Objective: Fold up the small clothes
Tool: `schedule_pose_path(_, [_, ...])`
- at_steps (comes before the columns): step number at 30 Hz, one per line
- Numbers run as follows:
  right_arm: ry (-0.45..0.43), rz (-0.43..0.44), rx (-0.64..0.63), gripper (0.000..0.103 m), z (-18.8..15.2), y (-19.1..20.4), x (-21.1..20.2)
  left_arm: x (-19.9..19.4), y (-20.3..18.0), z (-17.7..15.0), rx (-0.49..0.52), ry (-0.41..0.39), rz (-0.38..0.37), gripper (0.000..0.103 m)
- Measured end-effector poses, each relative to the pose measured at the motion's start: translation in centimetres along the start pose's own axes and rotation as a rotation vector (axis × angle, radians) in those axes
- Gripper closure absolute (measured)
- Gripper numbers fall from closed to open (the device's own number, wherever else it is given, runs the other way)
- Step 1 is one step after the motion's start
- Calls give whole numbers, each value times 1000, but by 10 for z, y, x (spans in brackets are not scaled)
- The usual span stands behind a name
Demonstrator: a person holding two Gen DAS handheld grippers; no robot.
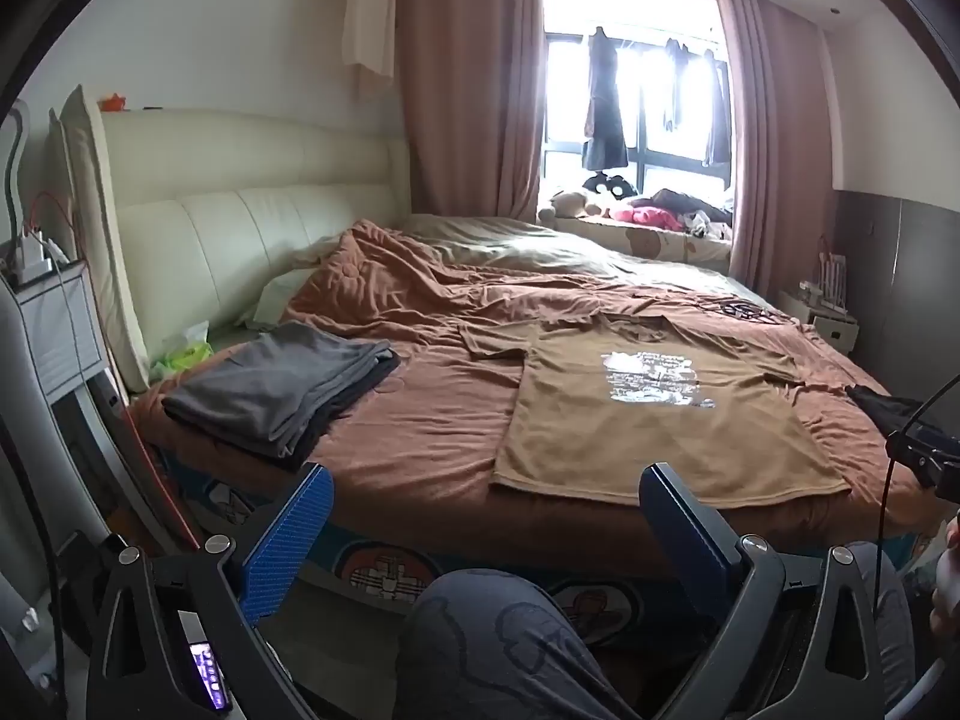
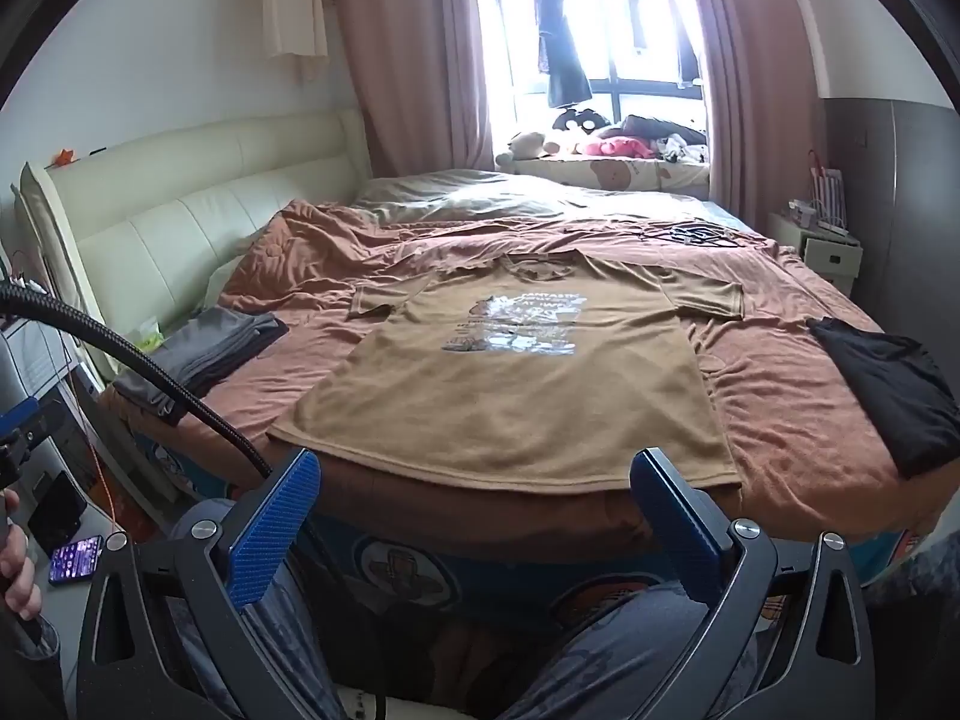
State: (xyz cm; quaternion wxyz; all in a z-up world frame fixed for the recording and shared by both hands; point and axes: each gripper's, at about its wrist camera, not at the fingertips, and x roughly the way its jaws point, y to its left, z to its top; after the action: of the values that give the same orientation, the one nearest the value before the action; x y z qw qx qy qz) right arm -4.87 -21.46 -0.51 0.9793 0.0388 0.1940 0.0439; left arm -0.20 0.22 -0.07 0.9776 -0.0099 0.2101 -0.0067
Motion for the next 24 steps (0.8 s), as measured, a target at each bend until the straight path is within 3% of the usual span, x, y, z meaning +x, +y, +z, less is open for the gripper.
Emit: schedule_pose_path(24, [-8, -20, -32, 0, -1, 10, 10, 1, 10, 1, -37, -16, -15, 0])
